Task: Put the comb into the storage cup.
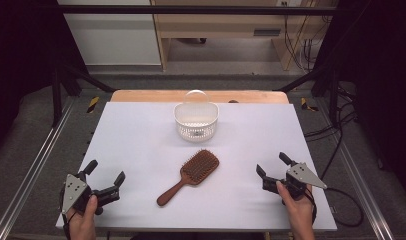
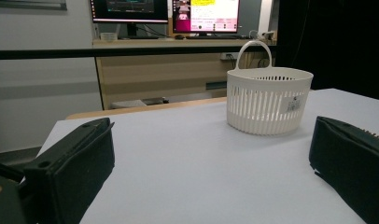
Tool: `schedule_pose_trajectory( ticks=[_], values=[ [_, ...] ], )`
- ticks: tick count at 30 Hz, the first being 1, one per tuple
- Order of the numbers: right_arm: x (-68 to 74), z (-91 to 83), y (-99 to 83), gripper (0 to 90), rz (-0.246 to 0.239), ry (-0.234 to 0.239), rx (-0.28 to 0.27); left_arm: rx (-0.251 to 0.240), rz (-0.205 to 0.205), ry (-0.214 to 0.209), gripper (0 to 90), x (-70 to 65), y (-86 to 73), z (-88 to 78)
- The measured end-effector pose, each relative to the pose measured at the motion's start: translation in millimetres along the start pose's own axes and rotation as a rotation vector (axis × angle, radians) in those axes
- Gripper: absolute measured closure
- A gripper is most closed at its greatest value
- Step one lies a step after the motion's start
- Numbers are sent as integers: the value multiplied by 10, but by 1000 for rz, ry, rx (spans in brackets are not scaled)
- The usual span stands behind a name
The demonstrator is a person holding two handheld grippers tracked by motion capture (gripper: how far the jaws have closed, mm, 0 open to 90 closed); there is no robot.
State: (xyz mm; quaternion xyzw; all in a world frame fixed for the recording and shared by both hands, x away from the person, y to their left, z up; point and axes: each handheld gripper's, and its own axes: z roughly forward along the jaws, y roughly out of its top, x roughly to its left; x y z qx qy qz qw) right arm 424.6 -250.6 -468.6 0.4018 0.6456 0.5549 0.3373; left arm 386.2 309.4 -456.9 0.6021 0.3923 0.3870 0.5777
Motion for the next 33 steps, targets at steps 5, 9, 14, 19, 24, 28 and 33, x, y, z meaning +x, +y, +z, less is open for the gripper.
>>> schedule_pose_trajectory(
  ticks=[5,9,14,19,24,28,33],
  values=[
    [8,5,-4,65,-2,-6,6,3,-1,0,1,-3,-7,0],
    [16,23,-10,64,-5,-12,14,4,-3,-2,1,1,-11,0],
    [9,17,-6,64,5,-22,10,4,1,-1,1,0,-6,9],
    [0,22,-2,64,16,-35,9,7,4,-3,1,-6,-4,9],
    [7,21,0,65,16,-39,13,6,-2,-5,1,-5,-8,9],
    [7,32,-3,67,16,-41,15,7,0,-5,1,-3,-4,9],
    [12,32,-3,83,17,-42,18,9,-1,-6,2,-9,-6,9]
  ],
)
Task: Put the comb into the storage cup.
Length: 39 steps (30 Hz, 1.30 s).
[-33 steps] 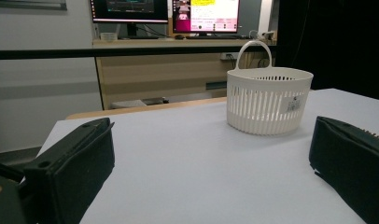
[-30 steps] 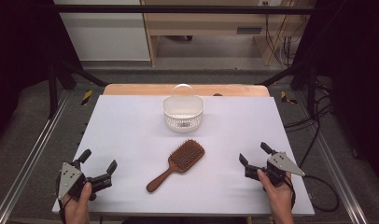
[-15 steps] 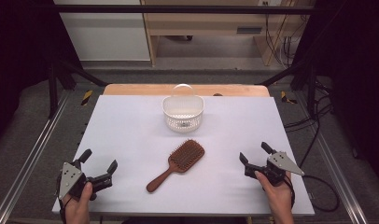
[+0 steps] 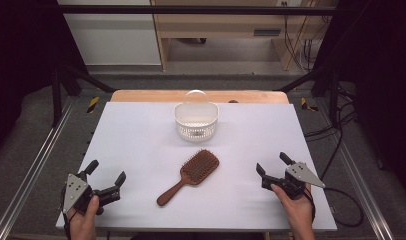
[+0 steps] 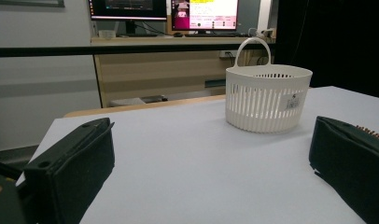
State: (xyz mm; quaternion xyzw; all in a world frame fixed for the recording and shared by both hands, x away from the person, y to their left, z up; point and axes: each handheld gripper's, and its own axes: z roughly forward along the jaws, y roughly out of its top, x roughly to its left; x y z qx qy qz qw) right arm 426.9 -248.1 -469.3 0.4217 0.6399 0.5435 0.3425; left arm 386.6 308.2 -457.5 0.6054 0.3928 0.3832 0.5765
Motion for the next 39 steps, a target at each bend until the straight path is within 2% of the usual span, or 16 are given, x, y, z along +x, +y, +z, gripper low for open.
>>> schedule_pose_trajectory(
  ticks=[5,6,7,8,9,10,11,13,14,15,18,22,24,28,39],
  values=[
    [13,-2,7,121,-2,3,-2,1,-3,1,1,2,-1,-3],
    [14,-4,10,214,3,13,6,1,-3,1,1,1,-1,-2],
    [14,-4,10,214,3,13,6,1,0,0,1,-2,0,-3],
    [24,-10,27,310,-7,32,20,1,2,-2,1,-5,1,-4],
    [24,-10,27,310,-7,32,20,2,4,-3,1,-10,-3,-4],
    [45,-7,51,408,-10,56,21,7,7,-2,1,-12,-10,-3],
    [45,-7,51,408,-10,56,21,10,5,-3,1,-13,-15,3],
    [82,-8,89,503,-22,83,17,9,6,-5,2,-15,-11,8],
    [118,-5,119,634,-43,98,23,7,4,-8,2,-16,-7,8],
    [118,-5,119,634,-43,98,23,5,2,-10,2,-20,-4,7],
    [171,6,139,764,-58,118,34,10,10,-20,1,-34,-2,9],
    [289,77,164,888,-106,143,97,0,0,-26,2,-29,8,7],
    [368,136,227,900,-136,158,119,0,-2,-28,2,-25,8,6],
    [459,246,355,900,-162,182,144,0,-5,-27,2,-19,7,3],
    [671,548,513,900,-191,232,218,1,-5,-27,2,-29,7,0]
  ],
)
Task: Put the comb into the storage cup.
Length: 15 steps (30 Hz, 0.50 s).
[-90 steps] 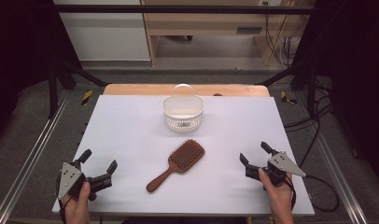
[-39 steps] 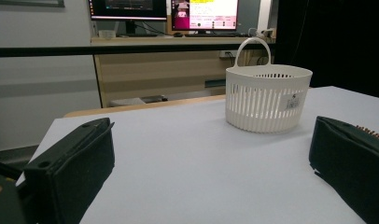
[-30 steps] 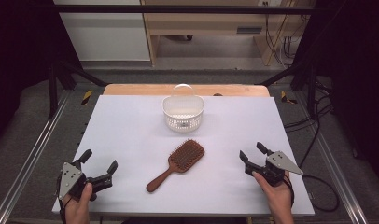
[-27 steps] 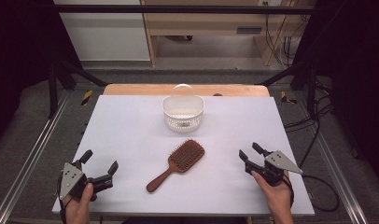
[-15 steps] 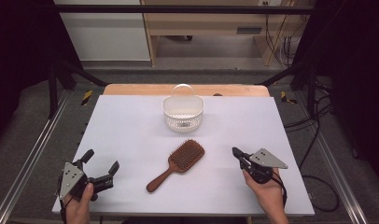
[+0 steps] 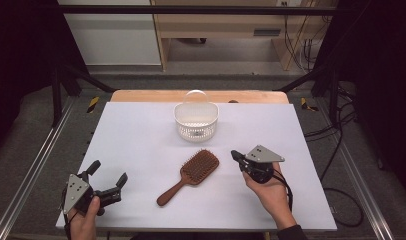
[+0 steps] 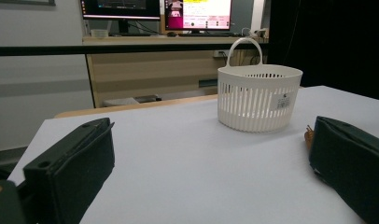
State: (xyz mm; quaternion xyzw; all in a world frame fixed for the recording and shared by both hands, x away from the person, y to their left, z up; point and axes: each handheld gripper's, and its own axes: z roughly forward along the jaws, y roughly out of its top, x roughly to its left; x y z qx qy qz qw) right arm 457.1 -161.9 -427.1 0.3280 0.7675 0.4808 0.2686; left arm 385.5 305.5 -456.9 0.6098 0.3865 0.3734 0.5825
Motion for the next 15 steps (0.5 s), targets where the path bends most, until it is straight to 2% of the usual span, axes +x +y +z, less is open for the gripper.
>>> schedule_pose_trajectory(
  ticks=[9,15],
  values=[
    [55,182,124,900,2,36,30,2,1,-4,2,-7,-2,2],
    [59,259,129,900,14,49,41,0,1,0,2,0,1,-4]
  ],
)
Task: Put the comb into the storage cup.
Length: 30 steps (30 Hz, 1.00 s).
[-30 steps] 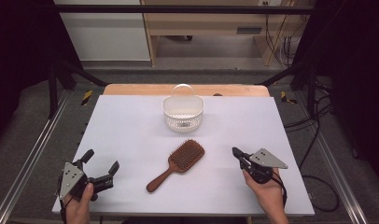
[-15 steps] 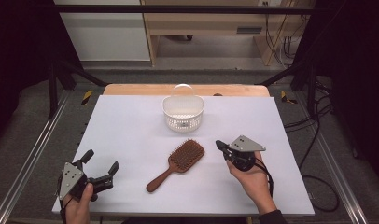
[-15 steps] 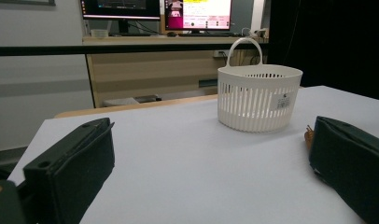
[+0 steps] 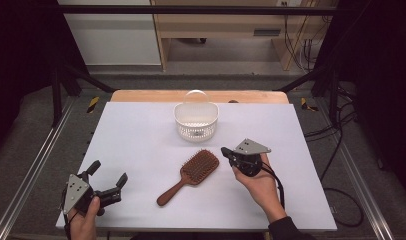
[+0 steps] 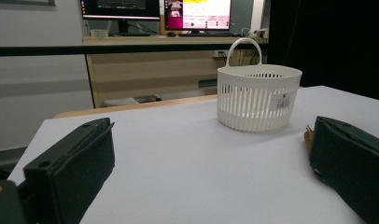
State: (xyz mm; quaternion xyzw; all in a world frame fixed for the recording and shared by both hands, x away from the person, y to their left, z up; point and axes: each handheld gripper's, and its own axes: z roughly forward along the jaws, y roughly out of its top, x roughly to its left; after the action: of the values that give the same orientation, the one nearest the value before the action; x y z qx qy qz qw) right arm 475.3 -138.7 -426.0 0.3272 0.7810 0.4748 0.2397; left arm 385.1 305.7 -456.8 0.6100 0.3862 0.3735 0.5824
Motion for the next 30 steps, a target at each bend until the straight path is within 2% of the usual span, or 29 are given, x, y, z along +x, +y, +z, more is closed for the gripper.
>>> schedule_pose_trajectory(
  ticks=[19,30],
  values=[
    [-14,158,1,900,50,38,1,3,5,-2,2,-7,1,1],
    [-6,388,88,900,55,63,29,-2,1,0,2,5,6,-4]
  ],
)
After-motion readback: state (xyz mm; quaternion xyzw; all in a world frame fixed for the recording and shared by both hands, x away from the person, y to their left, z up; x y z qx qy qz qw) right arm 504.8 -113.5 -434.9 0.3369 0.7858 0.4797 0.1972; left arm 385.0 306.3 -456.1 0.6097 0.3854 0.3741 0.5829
